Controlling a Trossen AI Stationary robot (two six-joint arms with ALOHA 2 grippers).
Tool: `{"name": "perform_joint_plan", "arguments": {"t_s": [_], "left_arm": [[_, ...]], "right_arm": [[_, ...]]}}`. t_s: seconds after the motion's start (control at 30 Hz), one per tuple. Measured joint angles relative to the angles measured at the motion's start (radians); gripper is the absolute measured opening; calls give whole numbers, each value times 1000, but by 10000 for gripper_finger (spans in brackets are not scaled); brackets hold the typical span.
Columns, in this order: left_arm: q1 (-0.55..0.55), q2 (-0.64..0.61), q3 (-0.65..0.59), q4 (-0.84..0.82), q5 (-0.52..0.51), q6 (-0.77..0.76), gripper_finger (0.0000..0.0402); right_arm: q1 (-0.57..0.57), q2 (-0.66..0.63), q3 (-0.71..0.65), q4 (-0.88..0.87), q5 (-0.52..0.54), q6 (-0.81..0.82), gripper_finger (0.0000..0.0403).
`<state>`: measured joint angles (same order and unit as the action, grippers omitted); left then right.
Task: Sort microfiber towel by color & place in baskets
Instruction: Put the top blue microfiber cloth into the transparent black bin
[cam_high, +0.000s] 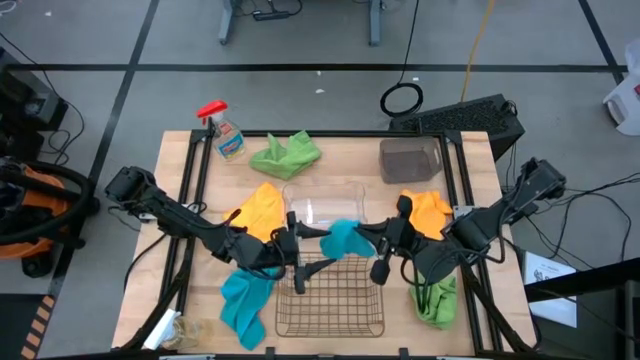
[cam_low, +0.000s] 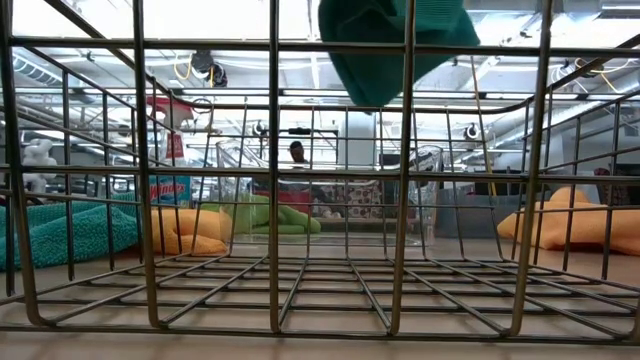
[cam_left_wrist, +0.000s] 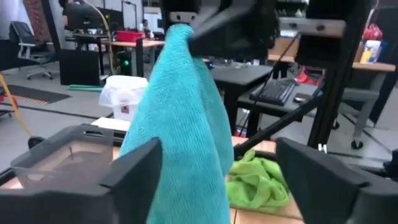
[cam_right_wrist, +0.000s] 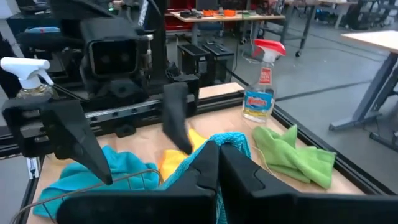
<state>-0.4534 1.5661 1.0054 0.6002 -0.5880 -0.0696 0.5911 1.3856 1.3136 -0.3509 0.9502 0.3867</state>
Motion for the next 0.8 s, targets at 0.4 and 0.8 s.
{"name": "perform_joint_plan", "arguments": {"t_s": [0.4, 0.8], "left_arm": [[62, 50, 0, 67, 17, 49, 356], [147, 45, 0, -75, 280, -22, 58]], "right_arm": [[-2, 8, 0, 86, -10, -59, 0], [-7, 8, 0, 85, -15, -58, 2]]}}
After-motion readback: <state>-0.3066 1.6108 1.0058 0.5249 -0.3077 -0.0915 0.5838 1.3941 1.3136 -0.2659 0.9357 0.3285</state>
